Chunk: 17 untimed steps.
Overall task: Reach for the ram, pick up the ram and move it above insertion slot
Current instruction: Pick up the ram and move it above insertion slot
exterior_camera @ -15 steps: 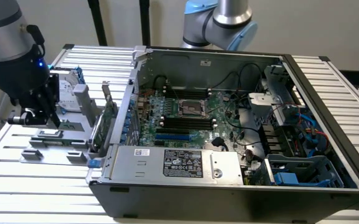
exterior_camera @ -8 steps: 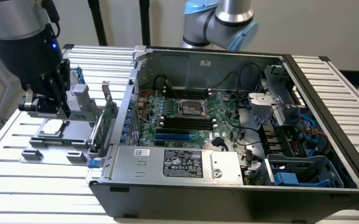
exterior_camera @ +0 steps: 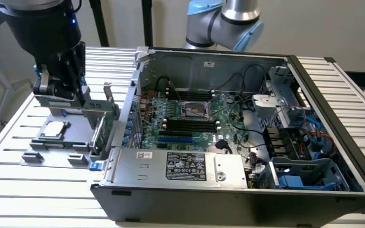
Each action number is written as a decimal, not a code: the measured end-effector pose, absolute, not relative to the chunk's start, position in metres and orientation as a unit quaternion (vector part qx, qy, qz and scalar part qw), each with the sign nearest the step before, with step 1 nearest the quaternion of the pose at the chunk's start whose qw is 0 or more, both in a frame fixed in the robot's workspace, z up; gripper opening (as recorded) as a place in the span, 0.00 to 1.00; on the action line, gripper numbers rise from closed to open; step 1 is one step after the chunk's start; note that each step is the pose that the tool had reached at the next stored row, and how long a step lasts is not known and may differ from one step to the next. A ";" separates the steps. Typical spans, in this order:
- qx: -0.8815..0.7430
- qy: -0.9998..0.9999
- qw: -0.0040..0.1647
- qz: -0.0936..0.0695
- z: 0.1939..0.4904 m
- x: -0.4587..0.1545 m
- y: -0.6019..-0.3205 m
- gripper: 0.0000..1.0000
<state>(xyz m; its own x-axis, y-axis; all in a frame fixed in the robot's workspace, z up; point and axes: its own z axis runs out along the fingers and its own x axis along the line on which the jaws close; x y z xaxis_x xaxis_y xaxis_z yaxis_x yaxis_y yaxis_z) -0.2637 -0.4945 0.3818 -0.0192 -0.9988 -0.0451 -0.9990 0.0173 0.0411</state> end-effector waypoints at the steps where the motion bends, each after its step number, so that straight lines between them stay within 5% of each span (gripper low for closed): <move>1: -0.700 0.713 0.002 0.031 0.386 -0.259 -0.495 0.14; 17: -0.700 0.712 0.015 0.045 0.391 -0.186 -0.495 0.14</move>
<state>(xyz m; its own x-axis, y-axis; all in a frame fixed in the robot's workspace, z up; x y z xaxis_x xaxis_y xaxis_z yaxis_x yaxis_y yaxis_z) -0.1863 -0.4945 0.3910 -0.0190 -0.9963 -0.0836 -0.9989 0.0154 0.0432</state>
